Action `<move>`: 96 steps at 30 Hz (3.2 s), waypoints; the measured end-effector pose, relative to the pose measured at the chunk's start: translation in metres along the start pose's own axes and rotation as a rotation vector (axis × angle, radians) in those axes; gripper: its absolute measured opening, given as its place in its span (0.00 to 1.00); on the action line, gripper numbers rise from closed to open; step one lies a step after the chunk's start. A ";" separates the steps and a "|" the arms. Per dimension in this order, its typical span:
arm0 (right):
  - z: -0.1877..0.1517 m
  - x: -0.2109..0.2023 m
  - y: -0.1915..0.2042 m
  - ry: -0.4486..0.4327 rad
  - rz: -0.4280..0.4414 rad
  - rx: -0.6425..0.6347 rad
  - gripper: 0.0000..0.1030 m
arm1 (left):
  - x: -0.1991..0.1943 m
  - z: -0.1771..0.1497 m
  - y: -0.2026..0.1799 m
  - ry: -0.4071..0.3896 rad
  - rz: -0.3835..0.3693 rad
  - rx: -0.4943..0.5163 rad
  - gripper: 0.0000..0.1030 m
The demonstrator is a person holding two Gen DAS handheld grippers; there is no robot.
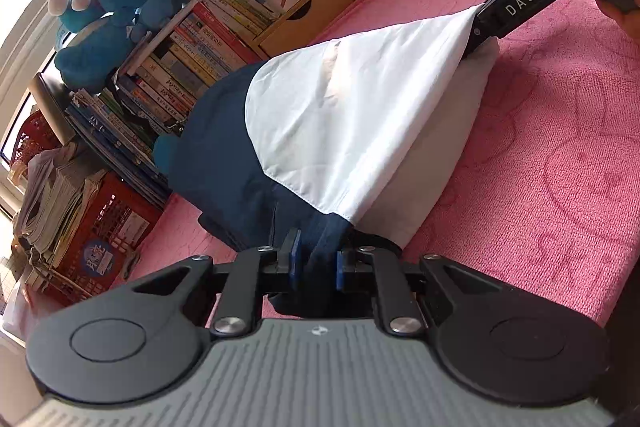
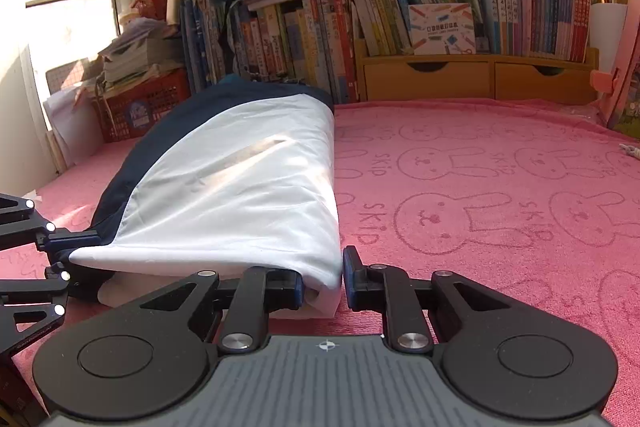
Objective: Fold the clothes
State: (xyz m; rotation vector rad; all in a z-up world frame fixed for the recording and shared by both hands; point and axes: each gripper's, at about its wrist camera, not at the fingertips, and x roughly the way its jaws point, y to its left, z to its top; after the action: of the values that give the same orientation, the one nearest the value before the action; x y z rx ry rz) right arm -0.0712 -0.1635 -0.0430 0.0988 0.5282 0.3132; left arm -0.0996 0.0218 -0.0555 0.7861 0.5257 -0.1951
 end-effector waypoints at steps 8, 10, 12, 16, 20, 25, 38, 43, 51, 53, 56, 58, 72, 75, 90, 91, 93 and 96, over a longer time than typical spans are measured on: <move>-0.001 0.000 0.003 -0.001 -0.009 -0.028 0.20 | -0.001 -0.005 0.001 0.011 0.008 -0.034 0.17; -0.002 0.001 0.002 0.001 -0.009 -0.031 0.20 | -0.002 -0.006 0.002 0.011 0.008 -0.045 0.18; -0.002 0.000 0.001 0.005 -0.009 -0.033 0.20 | -0.002 -0.008 0.004 0.009 0.007 -0.060 0.18; -0.001 0.002 0.000 0.023 -0.009 -0.037 0.23 | -0.002 -0.010 0.007 0.004 0.004 -0.091 0.18; 0.000 0.006 -0.001 0.045 -0.006 -0.036 0.25 | -0.005 -0.013 0.010 0.002 -0.001 -0.128 0.19; 0.002 0.017 0.005 0.081 -0.013 -0.086 0.31 | -0.006 -0.015 0.011 -0.004 0.003 -0.168 0.19; 0.003 -0.038 0.036 -0.154 -0.123 -0.207 0.15 | -0.016 -0.019 0.013 -0.008 -0.032 -0.261 0.19; -0.011 -0.042 0.044 -0.161 -0.181 -0.287 0.15 | -0.019 -0.021 0.014 -0.018 -0.050 -0.290 0.19; -0.031 -0.051 0.059 -0.181 -0.245 -0.390 0.13 | -0.022 -0.026 0.021 -0.013 -0.096 -0.382 0.19; -0.031 -0.044 0.052 -0.136 -0.210 -0.332 0.13 | -0.021 -0.027 0.023 -0.014 -0.101 -0.398 0.19; -0.023 -0.030 0.040 -0.076 -0.132 -0.195 0.30 | -0.022 -0.026 0.023 -0.016 -0.098 -0.389 0.19; -0.018 -0.016 0.032 -0.020 -0.091 -0.094 0.38 | -0.022 -0.027 0.023 -0.017 -0.098 -0.392 0.19; -0.039 -0.019 0.062 -0.080 -0.269 -0.413 0.17 | -0.024 -0.032 0.029 -0.016 -0.121 -0.395 0.19; -0.033 -0.022 0.054 -0.066 -0.215 -0.356 0.17 | -0.031 -0.042 0.041 0.049 -0.091 -0.399 0.22; -0.045 -0.022 0.072 -0.073 -0.228 -0.485 0.20 | 0.010 0.058 0.112 -0.298 -0.301 -0.728 0.27; -0.045 -0.022 0.073 -0.072 -0.229 -0.492 0.21 | 0.024 0.069 0.098 -0.272 -0.259 -0.669 0.27; -0.045 -0.022 0.073 -0.069 -0.227 -0.498 0.22 | 0.053 0.081 0.074 -0.201 -0.150 -0.562 0.28; -0.044 -0.025 0.071 -0.065 -0.201 -0.507 0.23 | 0.078 0.064 0.062 -0.111 0.031 -0.471 0.30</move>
State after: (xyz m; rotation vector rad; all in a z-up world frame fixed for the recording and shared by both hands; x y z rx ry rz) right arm -0.1328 -0.1040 -0.0567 -0.4318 0.3780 0.2382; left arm 0.0132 0.0214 -0.0196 0.3223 0.4311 -0.0799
